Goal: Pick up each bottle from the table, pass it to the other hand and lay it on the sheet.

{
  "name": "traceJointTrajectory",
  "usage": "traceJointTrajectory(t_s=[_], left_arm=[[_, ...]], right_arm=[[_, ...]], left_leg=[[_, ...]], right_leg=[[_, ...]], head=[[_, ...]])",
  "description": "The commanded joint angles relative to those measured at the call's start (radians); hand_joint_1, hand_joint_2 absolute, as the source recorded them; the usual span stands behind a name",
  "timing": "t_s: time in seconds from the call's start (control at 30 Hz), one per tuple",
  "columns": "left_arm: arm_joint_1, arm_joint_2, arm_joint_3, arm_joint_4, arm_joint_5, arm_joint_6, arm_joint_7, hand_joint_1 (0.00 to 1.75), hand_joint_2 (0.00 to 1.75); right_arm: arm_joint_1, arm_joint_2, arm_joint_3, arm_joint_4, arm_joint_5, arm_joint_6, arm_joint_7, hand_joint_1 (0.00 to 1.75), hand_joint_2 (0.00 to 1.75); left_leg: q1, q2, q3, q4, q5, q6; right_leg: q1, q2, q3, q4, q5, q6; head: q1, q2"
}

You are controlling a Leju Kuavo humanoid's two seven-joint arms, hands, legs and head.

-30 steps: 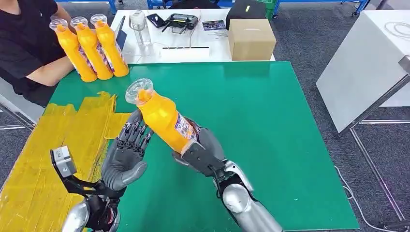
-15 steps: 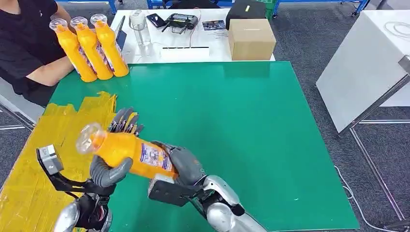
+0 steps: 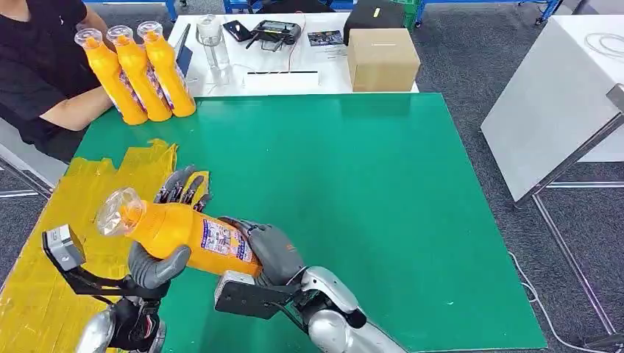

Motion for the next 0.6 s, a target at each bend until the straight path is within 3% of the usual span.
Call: traceJointTrajectory(t_s=[0.03, 0.4, 0.43, 0.47, 0.5, 0.57, 0.6], left_arm=[[-0.030, 0.003, 0.015, 0.034, -0.003, 0.008, 0.002, 1.75, 1.75], [0.000, 0.007, 0.022, 0.039, -0.045, 0.010, -0.030, 1.75, 1.75], [0.003, 0.007, 0.030, 0.033, -0.066, 0.019, -0.041, 1.75, 1.75], [0.005, 0.006, 0.033, 0.028, -0.073, 0.022, -0.043, 1.75, 1.75], [0.009, 0.008, 0.038, 0.021, -0.071, 0.020, -0.043, 1.75, 1.75], [0.011, 0.010, 0.049, 0.012, -0.123, 0.035, -0.055, 1.75, 1.75], [0.013, 0.013, 0.056, 0.005, -0.163, 0.047, -0.072, 1.75, 1.75]], right_arm=[[-0.032, -0.037, 0.103, -0.017, -0.005, 0.022, -0.008, 1.75, 1.75], [0.002, -0.048, 0.066, -0.024, -0.021, -0.008, 0.000, 1.75, 1.75], [0.007, -0.050, 0.056, -0.033, -0.009, -0.024, 0.011, 0.40, 1.75], [0.009, -0.052, 0.053, -0.040, -0.003, -0.029, 0.015, 0.17, 1.75], [0.010, -0.055, 0.051, -0.048, -0.002, -0.029, 0.016, 0.05, 1.75], [0.025, -0.059, 0.029, -0.081, -0.006, -0.035, 0.020, 0.00, 1.75], [0.033, -0.063, 0.018, -0.101, -0.003, -0.043, 0.019, 0.00, 0.00]], left_leg=[[0.000, 0.000, 0.001, 0.000, 0.000, 0.000], [0.000, 0.001, 0.003, -0.001, -0.001, 0.000], [0.000, 0.000, 0.002, -0.001, 0.000, 0.000], [0.000, -0.001, 0.001, -0.001, 0.000, 0.000], [0.000, 0.000, 0.002, -0.001, 0.000, 0.000], [0.000, 0.000, 0.002, -0.001, -0.001, 0.000], [0.000, 0.001, 0.001, 0.000, 0.000, 0.000]], right_leg=[[0.000, 0.000, 0.001, 0.000, 0.000, 0.000], [0.000, 0.001, 0.003, -0.002, 0.000, 0.000], [0.000, 0.000, 0.003, -0.002, 0.000, 0.000], [0.000, 0.000, 0.001, -0.001, 0.000, 0.000], [0.000, 0.000, 0.002, -0.001, 0.000, 0.000], [0.000, 0.001, 0.002, -0.001, 0.000, 0.000], [0.000, 0.001, 0.001, 0.000, 0.000, 0.000]], head=[[0.000, 0.000], [0.000, 0.000], [0.000, 0.000], [0.000, 0.000], [0.000, 0.000], [0.000, 0.000], [0.000, 0.000]])
